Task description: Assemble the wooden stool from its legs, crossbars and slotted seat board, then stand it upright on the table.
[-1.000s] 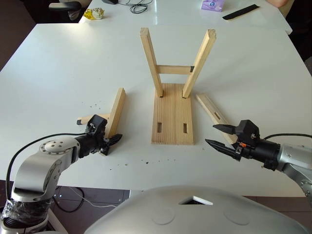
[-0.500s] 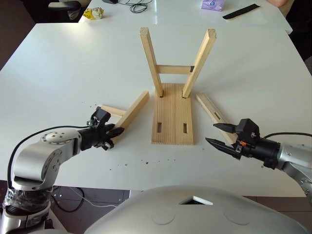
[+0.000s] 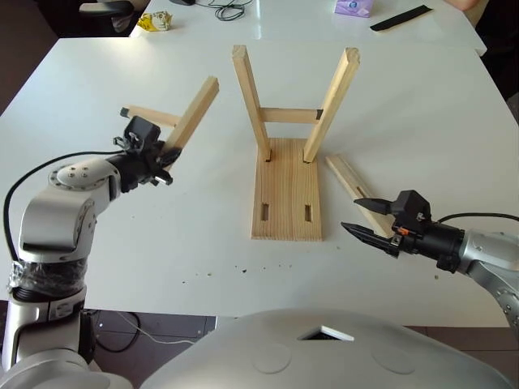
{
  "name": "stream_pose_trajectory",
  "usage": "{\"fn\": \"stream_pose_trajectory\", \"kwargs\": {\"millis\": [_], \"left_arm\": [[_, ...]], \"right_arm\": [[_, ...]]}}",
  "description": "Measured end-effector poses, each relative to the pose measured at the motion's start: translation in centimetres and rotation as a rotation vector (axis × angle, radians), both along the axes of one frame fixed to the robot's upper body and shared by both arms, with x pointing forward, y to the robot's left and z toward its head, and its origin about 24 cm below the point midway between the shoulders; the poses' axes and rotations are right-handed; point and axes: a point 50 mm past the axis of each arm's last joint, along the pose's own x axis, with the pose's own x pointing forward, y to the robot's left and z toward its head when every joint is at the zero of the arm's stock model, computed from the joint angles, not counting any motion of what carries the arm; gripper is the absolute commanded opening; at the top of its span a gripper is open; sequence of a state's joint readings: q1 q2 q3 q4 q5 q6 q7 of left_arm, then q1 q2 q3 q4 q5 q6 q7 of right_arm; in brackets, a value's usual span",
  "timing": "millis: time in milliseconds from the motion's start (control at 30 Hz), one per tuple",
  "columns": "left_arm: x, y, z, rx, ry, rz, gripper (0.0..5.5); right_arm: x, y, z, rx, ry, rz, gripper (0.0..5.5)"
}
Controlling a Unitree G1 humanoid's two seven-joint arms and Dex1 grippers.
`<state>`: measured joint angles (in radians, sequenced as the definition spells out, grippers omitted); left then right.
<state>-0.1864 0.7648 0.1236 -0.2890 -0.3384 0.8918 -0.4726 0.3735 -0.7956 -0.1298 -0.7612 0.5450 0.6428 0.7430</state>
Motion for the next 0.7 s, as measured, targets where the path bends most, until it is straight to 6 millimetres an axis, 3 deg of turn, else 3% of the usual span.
{"fn": "stream_pose_trajectory", "kwargs": {"millis": [200,367,500,700], "left_arm": [[3.6,0.3,5.5,0.022,-0.322,0.075,1.10],[5.0,-2.9,10.0,-0.065,-0.630,-0.042,1.10],[4.7,-6.2,11.3,-0.135,-0.791,-0.172,1.10],[3.5,-9.1,12.3,-0.151,-0.970,-0.343,1.10]], "right_arm": [[2.1,-1.0,2.6,0.113,-0.081,-0.030,2.85],[4.2,-1.7,5.1,0.237,-0.144,-0.057,2.85],[6.1,-1.6,7.2,0.348,-0.183,-0.063,2.85],[7.9,-2.5,9.6,0.494,-0.213,-0.114,3.01]]}}
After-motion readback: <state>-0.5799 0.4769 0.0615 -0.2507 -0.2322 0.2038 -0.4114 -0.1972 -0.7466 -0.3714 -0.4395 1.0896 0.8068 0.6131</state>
